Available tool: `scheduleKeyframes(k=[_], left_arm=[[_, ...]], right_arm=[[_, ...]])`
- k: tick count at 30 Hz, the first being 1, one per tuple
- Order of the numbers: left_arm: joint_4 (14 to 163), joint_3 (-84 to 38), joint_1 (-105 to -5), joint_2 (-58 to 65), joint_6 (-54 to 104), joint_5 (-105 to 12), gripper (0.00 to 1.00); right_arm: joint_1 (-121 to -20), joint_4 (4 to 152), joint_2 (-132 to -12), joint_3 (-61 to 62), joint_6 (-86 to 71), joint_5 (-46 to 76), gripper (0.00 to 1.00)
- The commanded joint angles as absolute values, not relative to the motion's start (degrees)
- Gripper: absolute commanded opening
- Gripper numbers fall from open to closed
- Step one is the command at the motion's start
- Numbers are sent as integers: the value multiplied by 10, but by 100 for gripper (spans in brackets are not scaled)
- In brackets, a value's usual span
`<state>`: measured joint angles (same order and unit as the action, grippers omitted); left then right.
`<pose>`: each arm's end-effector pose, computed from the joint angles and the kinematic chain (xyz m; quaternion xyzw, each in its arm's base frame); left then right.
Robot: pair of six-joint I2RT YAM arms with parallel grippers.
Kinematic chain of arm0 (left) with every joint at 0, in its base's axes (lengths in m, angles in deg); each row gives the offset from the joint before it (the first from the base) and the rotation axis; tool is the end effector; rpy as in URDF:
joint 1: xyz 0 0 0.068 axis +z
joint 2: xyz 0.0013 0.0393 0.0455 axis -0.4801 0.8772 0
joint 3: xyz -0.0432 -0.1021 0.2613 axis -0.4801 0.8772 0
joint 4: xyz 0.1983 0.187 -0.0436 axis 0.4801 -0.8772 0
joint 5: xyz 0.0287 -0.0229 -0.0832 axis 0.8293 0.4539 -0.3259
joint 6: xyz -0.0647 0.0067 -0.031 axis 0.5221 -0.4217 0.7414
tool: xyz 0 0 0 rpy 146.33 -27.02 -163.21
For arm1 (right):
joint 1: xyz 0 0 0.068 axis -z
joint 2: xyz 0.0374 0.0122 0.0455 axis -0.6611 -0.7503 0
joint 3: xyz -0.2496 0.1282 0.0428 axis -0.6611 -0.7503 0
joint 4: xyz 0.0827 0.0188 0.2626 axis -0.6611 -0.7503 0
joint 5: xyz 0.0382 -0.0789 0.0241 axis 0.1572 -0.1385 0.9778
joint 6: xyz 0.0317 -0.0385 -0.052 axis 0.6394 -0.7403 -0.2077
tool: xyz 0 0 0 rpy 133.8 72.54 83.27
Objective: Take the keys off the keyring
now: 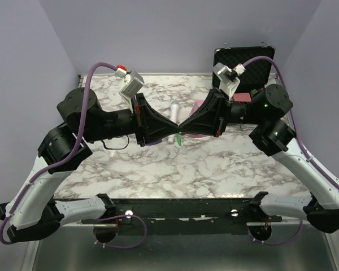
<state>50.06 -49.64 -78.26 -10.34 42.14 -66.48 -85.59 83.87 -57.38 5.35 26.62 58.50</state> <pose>0.0978 -0.1582 0.5638 0.2942 0.6368 -0.5684 0.4298 0.1485 0.2087 0.5258 -0.3655 0.5097 0.6820 0.3761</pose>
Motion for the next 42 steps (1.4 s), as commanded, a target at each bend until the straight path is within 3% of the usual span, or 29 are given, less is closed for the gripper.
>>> scheduleKeyframes(k=[1, 4, 13, 17, 32, 42], left_arm=[[485, -509, -782, -103, 412, -680, 15], [482, -511, -782, -101, 412, -682, 9], [480, -510, -782, -98, 412, -690, 9], [482, -505, -782, -98, 416, -689, 0], [501, -483, -782, -114, 427, -664, 0], [510, -482, -782, -121, 432, -639, 0]], right_arm=[[-858, 845, -577, 72, 264, 582, 1], [-859, 847, -578, 73, 266, 582, 1], [-859, 865, -582, 76, 277, 585, 1], [-859, 878, -578, 72, 286, 588, 1], [-859, 919, -574, 65, 315, 594, 1], [-859, 934, -571, 58, 325, 591, 13]])
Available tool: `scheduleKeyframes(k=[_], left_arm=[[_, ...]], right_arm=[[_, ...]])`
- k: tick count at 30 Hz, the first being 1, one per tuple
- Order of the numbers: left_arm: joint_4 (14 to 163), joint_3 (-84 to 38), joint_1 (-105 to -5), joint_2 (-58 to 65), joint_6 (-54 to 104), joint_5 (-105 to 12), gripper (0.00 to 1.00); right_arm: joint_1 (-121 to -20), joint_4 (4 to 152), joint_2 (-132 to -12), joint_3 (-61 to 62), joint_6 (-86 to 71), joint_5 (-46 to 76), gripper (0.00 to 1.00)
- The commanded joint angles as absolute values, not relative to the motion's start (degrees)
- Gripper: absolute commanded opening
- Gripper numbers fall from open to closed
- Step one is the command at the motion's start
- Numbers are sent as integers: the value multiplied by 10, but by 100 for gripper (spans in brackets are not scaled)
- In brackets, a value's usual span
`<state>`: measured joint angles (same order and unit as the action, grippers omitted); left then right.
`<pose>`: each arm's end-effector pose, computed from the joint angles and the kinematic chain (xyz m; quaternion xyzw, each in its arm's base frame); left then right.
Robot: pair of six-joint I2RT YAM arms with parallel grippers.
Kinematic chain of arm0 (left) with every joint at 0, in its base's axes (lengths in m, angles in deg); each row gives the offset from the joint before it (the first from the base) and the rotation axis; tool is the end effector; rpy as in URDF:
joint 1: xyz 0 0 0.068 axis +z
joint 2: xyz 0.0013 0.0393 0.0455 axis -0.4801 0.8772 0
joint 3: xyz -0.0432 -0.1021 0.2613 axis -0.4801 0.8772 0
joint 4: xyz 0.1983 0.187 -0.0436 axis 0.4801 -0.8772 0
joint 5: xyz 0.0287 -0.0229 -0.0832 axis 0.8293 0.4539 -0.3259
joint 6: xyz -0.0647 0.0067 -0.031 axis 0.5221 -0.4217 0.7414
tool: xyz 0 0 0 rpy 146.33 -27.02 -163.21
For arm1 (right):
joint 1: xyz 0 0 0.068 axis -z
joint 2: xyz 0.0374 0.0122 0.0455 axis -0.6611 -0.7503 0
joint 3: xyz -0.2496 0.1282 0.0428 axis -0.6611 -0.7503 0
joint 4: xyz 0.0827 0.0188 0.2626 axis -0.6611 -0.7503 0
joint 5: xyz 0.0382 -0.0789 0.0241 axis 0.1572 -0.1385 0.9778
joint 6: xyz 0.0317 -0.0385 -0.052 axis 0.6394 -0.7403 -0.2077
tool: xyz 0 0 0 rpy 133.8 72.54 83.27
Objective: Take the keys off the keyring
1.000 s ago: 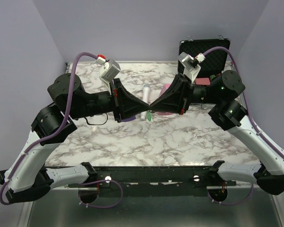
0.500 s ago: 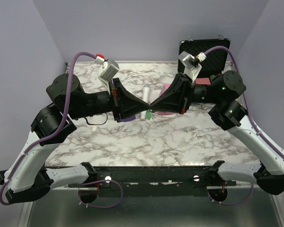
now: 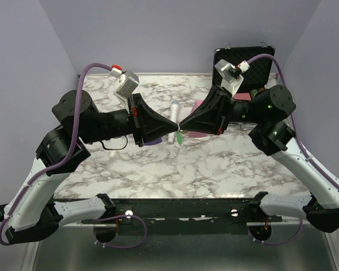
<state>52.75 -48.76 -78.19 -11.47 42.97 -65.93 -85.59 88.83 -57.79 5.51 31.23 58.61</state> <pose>0.0947 -0.1534 0.5683 0.2871 0.6220 -0.5768 0.4449 0.1476 0.2080 0.5340 -0.3557 0.4931 0.7009 0.3728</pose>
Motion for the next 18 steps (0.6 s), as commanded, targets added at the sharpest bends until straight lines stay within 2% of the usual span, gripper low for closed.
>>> scheduleKeyframes(k=[1, 6, 11, 16, 17, 18], left_arm=[[510, -483, -782, -121, 433, -639, 0], [511, -483, -782, -123, 433, -629, 0], [515, -481, -782, -124, 434, -629, 0], [521, -481, -782, -122, 436, -639, 0], [520, -483, -782, -121, 434, -638, 6], [518, -487, -782, -120, 432, -636, 16]], right_arm=[[-859, 934, -571, 58, 327, 591, 13], [-859, 935, -570, 57, 327, 591, 14], [-859, 938, -572, 58, 329, 597, 2], [-859, 939, -571, 57, 327, 596, 1], [-859, 938, -570, 57, 327, 597, 1], [-859, 938, -571, 57, 328, 597, 1]])
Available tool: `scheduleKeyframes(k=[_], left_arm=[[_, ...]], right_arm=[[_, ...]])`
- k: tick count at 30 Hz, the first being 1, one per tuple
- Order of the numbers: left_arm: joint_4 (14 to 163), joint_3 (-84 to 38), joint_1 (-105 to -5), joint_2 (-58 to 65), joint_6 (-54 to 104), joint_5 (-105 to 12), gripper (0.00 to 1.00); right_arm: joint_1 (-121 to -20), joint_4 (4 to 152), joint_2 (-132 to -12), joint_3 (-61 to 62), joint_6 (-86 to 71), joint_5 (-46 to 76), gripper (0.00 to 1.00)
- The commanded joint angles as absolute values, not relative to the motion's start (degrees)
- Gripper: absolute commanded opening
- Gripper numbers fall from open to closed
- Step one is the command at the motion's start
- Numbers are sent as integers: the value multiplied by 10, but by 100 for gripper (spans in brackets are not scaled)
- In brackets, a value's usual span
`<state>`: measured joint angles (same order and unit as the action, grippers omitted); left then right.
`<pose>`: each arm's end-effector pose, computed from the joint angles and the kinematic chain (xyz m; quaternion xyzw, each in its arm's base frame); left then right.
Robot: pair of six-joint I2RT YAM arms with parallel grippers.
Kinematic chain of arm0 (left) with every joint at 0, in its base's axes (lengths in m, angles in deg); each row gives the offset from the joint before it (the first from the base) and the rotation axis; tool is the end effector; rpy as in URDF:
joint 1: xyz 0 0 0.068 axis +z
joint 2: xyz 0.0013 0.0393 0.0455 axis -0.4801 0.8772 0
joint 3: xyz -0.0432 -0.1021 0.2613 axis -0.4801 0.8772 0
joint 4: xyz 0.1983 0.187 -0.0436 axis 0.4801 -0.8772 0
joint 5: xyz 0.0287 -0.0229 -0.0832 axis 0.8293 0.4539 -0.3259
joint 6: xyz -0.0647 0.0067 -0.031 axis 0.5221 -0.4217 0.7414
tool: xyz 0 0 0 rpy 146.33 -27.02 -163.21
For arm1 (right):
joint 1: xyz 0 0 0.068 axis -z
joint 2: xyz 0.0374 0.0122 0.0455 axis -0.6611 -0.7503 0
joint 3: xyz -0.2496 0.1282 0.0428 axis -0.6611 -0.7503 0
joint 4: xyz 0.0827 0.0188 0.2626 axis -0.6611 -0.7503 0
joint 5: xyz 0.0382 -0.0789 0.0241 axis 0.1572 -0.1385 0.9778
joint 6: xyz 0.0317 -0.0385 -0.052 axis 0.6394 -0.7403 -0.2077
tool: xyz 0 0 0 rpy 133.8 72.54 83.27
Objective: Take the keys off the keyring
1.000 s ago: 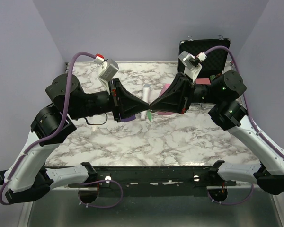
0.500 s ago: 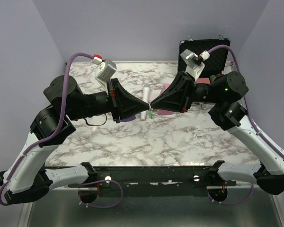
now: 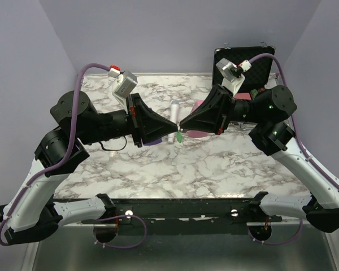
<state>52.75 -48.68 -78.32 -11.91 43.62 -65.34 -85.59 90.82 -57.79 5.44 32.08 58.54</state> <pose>0.0929 -0.1511 0.5692 0.2809 0.6225 -0.5787 0.4457 0.1466 0.2069 0.5371 -0.3557 0.4832 0.7051 0.3780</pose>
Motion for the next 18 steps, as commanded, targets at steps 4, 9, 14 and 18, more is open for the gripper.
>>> scheduleKeyframes(k=[4, 9, 14, 18], left_arm=[[513, -496, -782, -121, 421, -624, 50], [494, -507, -782, -111, 414, -628, 51], [505, -501, -782, -110, 421, -635, 47], [509, -506, -782, -106, 421, -639, 42]], right_arm=[[-859, 937, -568, 57, 326, 597, 1], [-859, 935, -568, 59, 325, 595, 1], [-859, 937, -568, 58, 325, 596, 1], [-859, 939, -570, 58, 327, 596, 1]])
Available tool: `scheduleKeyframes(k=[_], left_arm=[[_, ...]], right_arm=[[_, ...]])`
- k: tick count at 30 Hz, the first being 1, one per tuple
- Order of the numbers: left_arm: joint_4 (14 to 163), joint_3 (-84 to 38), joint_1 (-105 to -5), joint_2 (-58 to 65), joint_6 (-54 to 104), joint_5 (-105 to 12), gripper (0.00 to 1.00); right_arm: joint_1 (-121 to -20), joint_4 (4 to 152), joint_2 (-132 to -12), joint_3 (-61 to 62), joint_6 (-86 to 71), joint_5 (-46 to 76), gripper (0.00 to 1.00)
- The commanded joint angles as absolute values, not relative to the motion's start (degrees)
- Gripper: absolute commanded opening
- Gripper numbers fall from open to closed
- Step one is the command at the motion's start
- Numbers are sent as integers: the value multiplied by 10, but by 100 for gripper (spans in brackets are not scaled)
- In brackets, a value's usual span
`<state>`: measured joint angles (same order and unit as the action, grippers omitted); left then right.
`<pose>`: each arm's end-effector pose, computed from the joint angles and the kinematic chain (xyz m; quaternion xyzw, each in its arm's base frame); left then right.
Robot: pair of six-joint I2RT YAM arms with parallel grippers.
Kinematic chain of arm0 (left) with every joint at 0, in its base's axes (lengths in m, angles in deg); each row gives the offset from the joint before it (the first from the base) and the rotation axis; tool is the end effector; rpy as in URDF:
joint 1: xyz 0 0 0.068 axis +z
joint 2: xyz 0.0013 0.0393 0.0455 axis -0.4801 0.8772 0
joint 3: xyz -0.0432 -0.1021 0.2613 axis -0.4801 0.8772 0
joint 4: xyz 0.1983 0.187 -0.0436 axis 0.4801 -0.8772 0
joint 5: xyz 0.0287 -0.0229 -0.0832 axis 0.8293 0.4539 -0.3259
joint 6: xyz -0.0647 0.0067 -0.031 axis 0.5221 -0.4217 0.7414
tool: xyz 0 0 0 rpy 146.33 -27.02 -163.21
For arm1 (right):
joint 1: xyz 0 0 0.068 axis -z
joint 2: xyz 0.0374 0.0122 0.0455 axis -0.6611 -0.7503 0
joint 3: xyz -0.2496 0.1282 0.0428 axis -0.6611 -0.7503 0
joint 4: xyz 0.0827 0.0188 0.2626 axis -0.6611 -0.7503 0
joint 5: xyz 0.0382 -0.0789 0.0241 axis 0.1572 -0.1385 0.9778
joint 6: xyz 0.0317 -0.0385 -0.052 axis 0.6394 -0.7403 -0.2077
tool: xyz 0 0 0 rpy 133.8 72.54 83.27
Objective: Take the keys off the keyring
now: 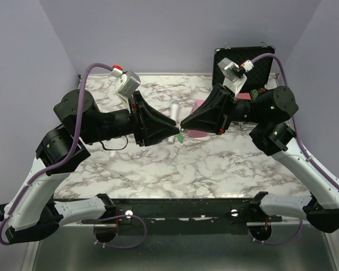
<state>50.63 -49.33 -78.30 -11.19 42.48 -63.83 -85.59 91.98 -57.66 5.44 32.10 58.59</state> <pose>0.0968 -0.1534 0.5659 0.2777 0.6372 -0.5631 0.4469 0.1451 0.2056 0.5396 -0.3586 0.4745 0.7061 0.3843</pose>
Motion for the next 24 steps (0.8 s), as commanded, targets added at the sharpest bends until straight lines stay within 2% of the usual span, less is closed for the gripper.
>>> scheduleKeyframes(k=[1, 11, 16, 24], left_arm=[[509, -508, -782, -104, 421, -639, 40], [505, -523, -782, -96, 416, -642, 35], [497, -531, -782, -92, 412, -639, 29], [490, -540, -782, -85, 407, -639, 27]], right_arm=[[-859, 938, -570, 58, 328, 597, 1], [-859, 937, -573, 58, 327, 597, 1], [-858, 937, -575, 59, 328, 597, 1], [-859, 939, -577, 59, 328, 597, 1]])
